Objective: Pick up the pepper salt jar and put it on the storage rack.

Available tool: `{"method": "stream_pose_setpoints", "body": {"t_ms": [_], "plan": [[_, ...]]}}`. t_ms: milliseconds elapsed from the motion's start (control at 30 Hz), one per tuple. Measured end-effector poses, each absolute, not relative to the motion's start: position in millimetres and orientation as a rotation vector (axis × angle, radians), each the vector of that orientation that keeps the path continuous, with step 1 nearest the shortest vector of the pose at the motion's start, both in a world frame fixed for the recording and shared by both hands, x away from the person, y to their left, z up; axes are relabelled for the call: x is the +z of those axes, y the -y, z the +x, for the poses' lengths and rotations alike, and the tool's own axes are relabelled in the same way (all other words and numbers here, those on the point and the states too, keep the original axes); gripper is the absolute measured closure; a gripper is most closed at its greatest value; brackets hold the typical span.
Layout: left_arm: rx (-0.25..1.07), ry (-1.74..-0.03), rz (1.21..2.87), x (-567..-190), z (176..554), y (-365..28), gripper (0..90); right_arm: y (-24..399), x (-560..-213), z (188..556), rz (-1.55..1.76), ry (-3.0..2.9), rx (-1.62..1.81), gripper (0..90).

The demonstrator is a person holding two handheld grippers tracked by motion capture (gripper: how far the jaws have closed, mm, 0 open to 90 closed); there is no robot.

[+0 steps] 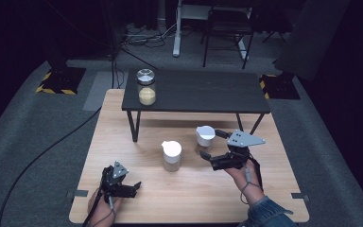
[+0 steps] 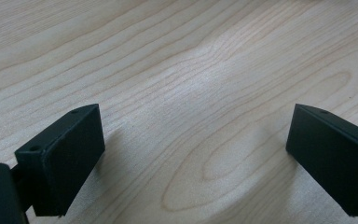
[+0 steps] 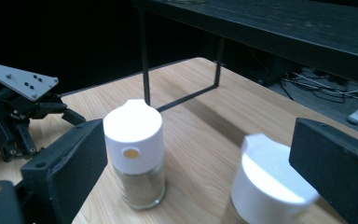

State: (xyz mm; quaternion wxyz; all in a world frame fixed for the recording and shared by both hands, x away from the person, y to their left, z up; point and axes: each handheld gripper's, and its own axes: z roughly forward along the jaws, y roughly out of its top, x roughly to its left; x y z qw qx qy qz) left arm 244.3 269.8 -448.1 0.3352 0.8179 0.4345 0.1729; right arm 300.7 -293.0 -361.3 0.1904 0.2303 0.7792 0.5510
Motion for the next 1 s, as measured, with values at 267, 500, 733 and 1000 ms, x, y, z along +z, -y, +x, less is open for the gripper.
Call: {"method": "stream_pose_setpoints", "body": {"t_ms": [267, 500, 733, 1000], "plan": [[0.452, -1.132, 2.134, -448.2, 244.3, -269.9, 4.2, 270.1, -363.0, 313.0, 0.617, -2.209, 1.560, 1.2], [0.452, -1.132, 2.134, -448.2, 244.3, -269.9, 4.2, 248.0, -367.2, 320.5, 0.599, -2.224, 1.556, 0.6], [0.452, -1.132, 2.135, -448.2, 244.3, -269.9, 4.2, 234.3, -373.7, 323.8, 0.600, -2.219, 1.572, 0.5], [0.452, -1.132, 2.135, -448.2, 244.3, -269.9, 4.2, 214.1, -386.4, 330.0, 0.599, -2.252, 1.563, 0.7]]}}
